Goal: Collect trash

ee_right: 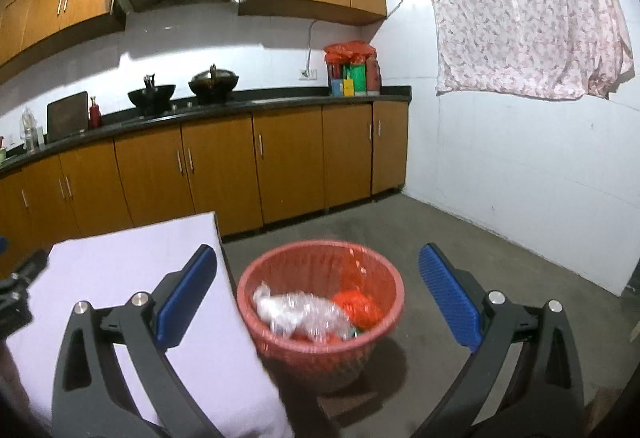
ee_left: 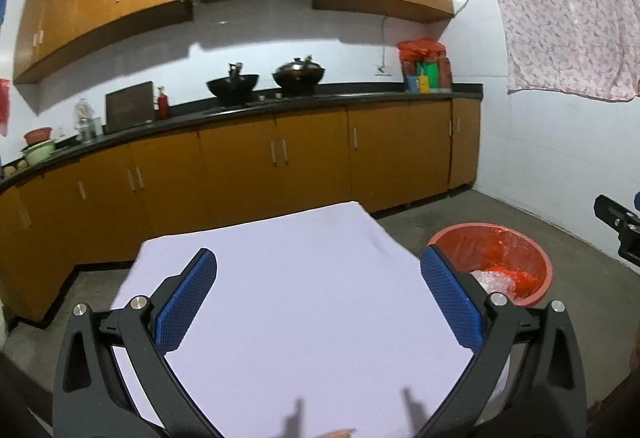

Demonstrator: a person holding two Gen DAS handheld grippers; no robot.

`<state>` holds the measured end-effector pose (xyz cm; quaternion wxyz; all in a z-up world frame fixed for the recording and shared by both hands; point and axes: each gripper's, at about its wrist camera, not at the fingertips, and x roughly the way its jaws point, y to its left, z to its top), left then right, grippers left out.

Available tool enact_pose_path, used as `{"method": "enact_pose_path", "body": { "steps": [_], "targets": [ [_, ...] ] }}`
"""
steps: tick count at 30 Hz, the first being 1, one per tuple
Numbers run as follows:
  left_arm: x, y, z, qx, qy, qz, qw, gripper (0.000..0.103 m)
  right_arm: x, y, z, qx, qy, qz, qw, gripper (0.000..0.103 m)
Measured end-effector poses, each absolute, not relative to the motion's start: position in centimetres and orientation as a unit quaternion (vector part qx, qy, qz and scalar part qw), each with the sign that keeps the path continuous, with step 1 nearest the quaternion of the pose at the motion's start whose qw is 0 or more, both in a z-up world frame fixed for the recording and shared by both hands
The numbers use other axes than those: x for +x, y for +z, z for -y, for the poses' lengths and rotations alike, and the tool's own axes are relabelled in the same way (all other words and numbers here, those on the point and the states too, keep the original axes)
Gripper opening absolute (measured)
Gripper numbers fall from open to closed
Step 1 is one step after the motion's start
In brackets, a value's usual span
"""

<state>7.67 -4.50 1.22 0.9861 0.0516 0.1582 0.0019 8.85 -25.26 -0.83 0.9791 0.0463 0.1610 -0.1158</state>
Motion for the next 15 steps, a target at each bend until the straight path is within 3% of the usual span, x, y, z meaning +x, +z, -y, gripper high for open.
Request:
{"method": "enact_pose_path", "body": {
  "steps": [15],
  "targets": [
    [2.5, -0.7, 2.7, 0.042, 0.037, -0.15, 0.987, 0.101, 4.0, -1.7, 21.0, -0.002, -0.114, -0.149, 0.982, 0.099]
  ]
}}
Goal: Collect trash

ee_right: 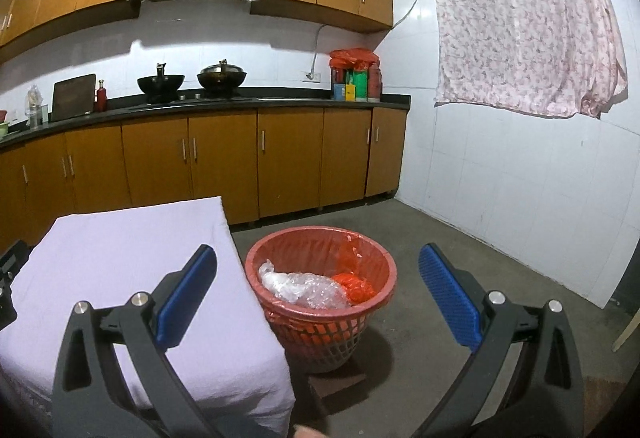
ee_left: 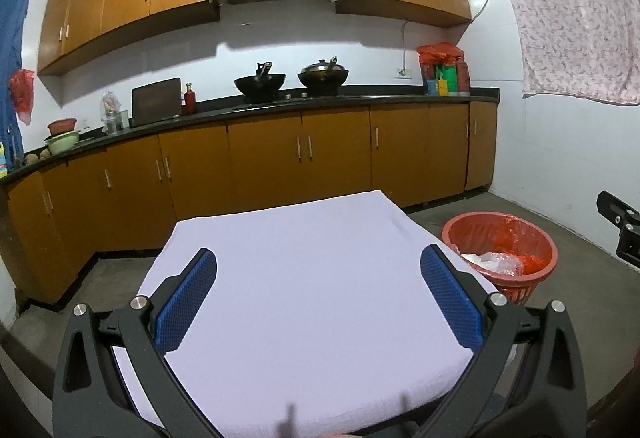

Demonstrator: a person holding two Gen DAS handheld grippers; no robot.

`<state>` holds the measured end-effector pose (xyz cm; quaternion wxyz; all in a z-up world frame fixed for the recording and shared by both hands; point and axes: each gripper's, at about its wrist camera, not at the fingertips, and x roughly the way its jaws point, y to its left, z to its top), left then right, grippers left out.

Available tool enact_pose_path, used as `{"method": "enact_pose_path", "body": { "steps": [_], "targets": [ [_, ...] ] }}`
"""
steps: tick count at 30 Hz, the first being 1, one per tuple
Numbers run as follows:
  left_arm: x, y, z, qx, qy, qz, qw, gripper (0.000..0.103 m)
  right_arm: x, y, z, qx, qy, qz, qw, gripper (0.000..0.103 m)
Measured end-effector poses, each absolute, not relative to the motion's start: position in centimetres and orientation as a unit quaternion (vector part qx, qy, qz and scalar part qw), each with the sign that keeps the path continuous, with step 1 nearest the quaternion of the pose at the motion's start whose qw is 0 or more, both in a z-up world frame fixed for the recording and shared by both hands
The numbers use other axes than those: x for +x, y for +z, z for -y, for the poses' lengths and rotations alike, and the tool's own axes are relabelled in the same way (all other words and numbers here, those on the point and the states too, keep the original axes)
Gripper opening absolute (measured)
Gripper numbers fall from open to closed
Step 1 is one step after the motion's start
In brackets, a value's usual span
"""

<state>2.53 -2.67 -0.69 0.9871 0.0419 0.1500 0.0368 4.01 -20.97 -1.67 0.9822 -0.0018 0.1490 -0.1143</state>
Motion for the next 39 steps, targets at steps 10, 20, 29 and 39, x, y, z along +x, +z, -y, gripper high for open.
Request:
{"method": "enact_pose_path", "body": {
  "steps": [10, 20, 29, 39],
  "targets": [
    [1.1, -1.3, 2.3, 0.035, 0.033, -0.144, 0.988, 0.101, 2.4, -1.9, 20.5, 0.001, -0.11, -0.147, 0.983, 0.099],
    [0.2, -1.4, 2.4, 0.03, 0.028, -0.142, 0.989, 0.101, 1.8, -2.1, 20.4, 0.004, -0.109, -0.144, 0.984, 0.099],
    [-0.4, -1.3, 2.7, 0.038, 0.027, -0.14, 0.989, 0.101, 1.6, -2.2, 20.2, 0.007, -0.103, -0.149, 0.983, 0.099],
    [-0.7, -1.1, 2.2, 0.031, 0.029, -0.14, 0.989, 0.101, 1.6, -2.1, 20.0, 0.009, -0.097, -0.152, 0.984, 0.099]
  ]
}}
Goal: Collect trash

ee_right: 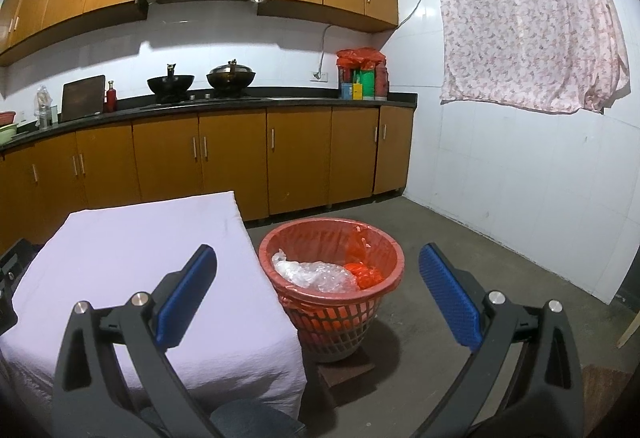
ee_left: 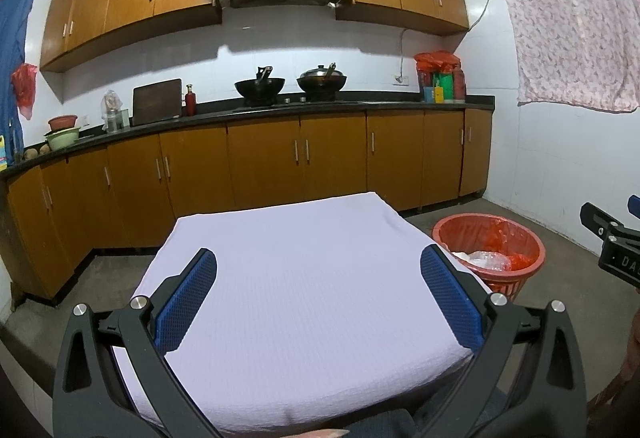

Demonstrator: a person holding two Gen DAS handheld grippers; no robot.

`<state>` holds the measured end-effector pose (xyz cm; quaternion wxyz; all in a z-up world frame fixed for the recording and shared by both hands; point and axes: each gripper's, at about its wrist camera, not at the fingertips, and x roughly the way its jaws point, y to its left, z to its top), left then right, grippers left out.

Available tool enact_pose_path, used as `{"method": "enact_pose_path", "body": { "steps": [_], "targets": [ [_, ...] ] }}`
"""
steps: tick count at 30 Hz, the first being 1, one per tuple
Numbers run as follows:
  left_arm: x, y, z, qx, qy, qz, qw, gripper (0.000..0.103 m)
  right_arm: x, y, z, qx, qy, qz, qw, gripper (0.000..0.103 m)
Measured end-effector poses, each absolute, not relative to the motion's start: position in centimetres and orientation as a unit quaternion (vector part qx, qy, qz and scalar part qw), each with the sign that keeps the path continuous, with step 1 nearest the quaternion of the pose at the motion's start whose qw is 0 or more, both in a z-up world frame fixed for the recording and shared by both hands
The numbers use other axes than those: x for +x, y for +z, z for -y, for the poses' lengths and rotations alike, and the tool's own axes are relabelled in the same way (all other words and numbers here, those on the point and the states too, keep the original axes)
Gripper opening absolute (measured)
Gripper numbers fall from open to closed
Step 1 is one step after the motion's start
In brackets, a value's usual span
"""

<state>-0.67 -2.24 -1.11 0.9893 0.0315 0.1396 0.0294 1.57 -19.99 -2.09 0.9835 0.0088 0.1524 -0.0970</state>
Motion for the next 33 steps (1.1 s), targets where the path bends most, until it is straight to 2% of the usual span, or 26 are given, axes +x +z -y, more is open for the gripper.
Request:
{"method": "enact_pose_path", "body": {
  "steps": [33],
  "targets": [
    [-0.85, -0.88, 2.2, 0.032, 0.028, -0.14, 0.989, 0.101, 1.7, -2.21, 19.94, 0.012, -0.094, -0.155, 0.983, 0.099]
  ]
}}
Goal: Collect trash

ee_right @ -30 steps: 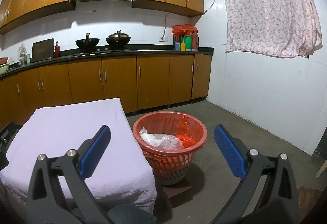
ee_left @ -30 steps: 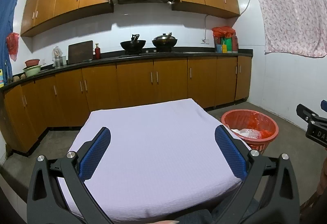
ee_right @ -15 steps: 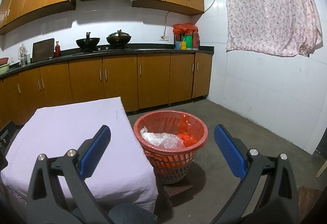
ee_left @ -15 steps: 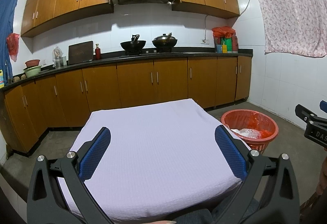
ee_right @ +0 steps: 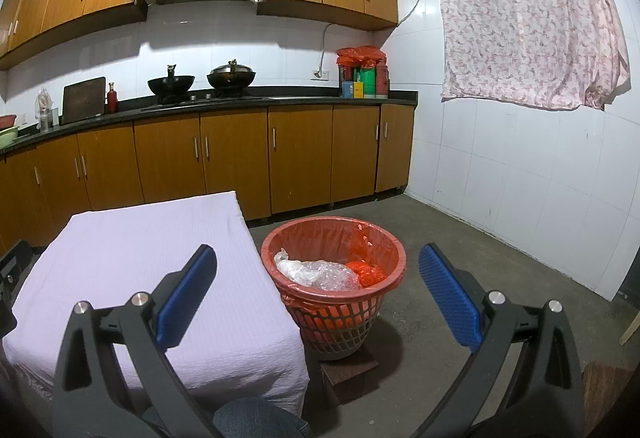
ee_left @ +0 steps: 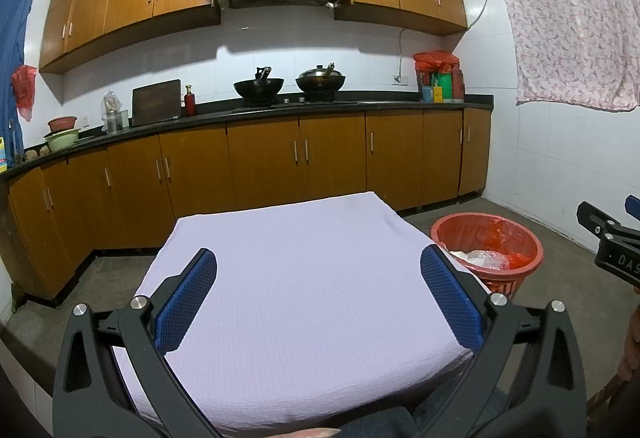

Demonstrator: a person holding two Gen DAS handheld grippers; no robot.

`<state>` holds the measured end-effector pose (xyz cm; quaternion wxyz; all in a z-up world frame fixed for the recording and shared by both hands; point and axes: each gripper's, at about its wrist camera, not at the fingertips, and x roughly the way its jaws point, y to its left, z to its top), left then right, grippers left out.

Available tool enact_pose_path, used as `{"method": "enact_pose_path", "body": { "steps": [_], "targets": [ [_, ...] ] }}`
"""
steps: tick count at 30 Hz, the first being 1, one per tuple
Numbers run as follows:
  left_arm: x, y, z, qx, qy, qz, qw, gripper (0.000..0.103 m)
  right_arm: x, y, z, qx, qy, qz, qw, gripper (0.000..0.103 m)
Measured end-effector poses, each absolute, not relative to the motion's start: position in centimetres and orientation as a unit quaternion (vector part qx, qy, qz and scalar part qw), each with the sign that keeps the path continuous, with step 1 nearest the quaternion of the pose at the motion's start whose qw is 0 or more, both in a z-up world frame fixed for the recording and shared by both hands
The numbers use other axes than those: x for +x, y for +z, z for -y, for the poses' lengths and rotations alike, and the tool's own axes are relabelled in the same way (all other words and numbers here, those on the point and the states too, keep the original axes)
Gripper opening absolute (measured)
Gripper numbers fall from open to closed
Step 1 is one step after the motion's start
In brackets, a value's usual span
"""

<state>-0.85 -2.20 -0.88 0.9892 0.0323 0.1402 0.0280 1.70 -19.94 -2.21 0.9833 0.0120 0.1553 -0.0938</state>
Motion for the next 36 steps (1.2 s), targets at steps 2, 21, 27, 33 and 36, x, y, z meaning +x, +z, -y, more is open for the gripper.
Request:
{"method": "enact_pose_path", "body": {
  "steps": [2, 21, 27, 33, 36],
  "targets": [
    [-0.85, -0.87, 2.2, 0.032, 0.028, -0.14, 0.989, 0.101, 1.69, -2.2, 19.96, 0.013, -0.094, -0.155, 0.983, 0.099],
    [-0.9, -0.84, 2.23, 0.033, 0.028, -0.141, 0.989, 0.101, 1.61, -2.12, 20.03, 0.014, -0.095, -0.155, 0.983, 0.099],
    [-0.96, -0.81, 2.27, 0.032, 0.027, -0.142, 0.989, 0.101, 1.6, -2.13, 20.03, 0.014, -0.095, -0.155, 0.983, 0.099],
    [-1.1, -1.03, 2.38, 0.032, 0.027, -0.143, 0.989, 0.101, 1.49, -2.18, 19.97, 0.015, -0.096, -0.155, 0.983, 0.099],
    [-1.08, -1.0, 2.35, 0.032, 0.027, -0.143, 0.989, 0.101, 1.45, -2.19, 19.96, 0.015, -0.096, -0.155, 0.983, 0.099]
  ]
}}
